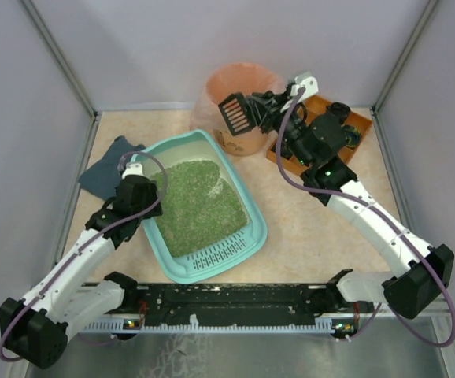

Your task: Clean the litter box

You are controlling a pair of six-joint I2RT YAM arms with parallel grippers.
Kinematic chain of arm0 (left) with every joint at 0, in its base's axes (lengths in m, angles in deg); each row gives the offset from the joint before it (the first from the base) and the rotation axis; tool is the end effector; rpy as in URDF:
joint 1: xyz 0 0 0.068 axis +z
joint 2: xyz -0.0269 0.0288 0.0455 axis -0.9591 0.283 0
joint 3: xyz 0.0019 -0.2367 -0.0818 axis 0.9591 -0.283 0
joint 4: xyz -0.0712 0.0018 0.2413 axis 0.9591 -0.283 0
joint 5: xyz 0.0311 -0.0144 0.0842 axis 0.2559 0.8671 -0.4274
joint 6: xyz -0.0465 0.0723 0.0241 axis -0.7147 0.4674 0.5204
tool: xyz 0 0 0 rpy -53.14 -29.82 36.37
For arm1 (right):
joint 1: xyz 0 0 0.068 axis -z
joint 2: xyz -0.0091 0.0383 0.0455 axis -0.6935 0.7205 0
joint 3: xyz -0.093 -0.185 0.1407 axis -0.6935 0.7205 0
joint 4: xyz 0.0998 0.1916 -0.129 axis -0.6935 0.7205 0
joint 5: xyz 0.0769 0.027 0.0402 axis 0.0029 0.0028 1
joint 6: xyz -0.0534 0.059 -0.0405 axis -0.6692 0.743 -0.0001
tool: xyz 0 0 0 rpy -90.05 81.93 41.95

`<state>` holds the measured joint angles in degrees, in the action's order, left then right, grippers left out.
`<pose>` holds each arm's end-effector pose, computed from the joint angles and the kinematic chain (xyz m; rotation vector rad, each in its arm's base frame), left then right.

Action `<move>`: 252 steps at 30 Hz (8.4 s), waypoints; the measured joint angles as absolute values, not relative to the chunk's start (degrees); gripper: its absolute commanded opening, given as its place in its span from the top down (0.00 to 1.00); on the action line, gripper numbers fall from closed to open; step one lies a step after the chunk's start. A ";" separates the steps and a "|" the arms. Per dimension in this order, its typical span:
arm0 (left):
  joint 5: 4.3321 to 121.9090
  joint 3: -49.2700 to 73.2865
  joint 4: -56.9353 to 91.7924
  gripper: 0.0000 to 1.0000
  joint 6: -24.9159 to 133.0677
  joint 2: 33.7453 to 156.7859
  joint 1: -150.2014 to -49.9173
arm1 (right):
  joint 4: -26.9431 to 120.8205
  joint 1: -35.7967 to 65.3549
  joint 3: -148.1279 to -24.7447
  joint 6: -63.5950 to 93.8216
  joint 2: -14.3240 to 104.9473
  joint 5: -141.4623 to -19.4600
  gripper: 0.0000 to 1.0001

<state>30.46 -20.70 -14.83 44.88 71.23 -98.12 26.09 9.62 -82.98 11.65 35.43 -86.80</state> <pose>0.2140 -0.0616 0.2138 -0.1397 2.2234 0.0624 0.2624 0.1812 0.4610 -0.3450 1.1712 0.5884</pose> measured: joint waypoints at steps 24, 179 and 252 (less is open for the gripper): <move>41.87 -14.62 -7.53 0.44 50.30 81.49 -84.65 | 38.94 -2.70 -93.83 21.25 65.33 -101.01 1.00; 45.49 -16.96 -3.57 0.48 53.86 81.51 -83.78 | 14.75 3.85 -53.35 66.16 45.59 -93.91 1.00; 48.38 -18.86 -7.11 0.40 53.06 75.93 -82.82 | 36.96 -24.32 -71.27 51.00 57.16 -111.26 1.00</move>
